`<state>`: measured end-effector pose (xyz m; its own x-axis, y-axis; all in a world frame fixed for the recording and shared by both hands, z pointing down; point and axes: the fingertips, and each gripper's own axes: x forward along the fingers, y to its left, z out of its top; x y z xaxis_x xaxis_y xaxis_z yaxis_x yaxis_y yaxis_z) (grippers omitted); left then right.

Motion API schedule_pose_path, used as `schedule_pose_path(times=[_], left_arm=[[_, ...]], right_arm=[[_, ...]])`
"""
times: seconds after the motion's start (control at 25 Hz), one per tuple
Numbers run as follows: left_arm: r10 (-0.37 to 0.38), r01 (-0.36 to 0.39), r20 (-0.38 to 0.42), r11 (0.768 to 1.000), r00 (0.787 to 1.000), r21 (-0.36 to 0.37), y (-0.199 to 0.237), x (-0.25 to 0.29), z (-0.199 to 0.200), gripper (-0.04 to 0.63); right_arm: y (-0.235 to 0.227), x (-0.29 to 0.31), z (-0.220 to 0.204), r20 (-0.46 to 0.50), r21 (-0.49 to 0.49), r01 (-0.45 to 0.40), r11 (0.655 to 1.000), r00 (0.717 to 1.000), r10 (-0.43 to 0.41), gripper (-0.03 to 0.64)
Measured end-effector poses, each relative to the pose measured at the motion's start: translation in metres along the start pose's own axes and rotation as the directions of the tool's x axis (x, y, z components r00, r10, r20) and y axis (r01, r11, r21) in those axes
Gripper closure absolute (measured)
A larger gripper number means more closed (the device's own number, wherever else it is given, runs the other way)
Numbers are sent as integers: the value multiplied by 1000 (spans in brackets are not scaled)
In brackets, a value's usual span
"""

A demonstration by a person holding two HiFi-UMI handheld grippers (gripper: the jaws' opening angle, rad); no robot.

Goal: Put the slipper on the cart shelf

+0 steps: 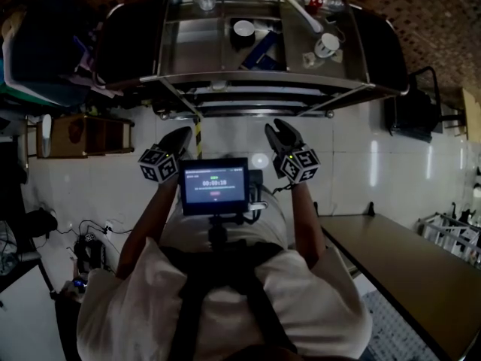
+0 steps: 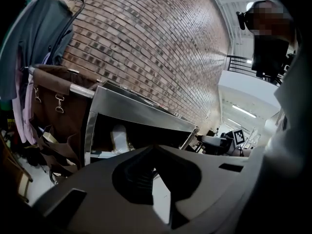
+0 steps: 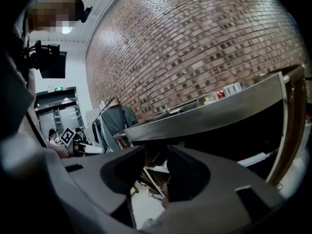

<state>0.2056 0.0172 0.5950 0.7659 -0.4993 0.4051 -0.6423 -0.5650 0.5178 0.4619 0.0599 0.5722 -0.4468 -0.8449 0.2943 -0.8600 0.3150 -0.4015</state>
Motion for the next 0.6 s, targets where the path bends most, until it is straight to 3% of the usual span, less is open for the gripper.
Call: schedule_pose_path(times=[0.28, 0.6], left_arm=[[-5, 5, 2, 1000, 1000, -31, 1, -2, 1, 595], [34, -35, -7, 996, 999, -82, 15, -7, -5, 595]], right_arm=[[-26, 4, -20, -28, 111, 61, 992, 998, -58, 463], [-41, 0, -30, -49, 124, 131, 984, 991, -126, 465]])
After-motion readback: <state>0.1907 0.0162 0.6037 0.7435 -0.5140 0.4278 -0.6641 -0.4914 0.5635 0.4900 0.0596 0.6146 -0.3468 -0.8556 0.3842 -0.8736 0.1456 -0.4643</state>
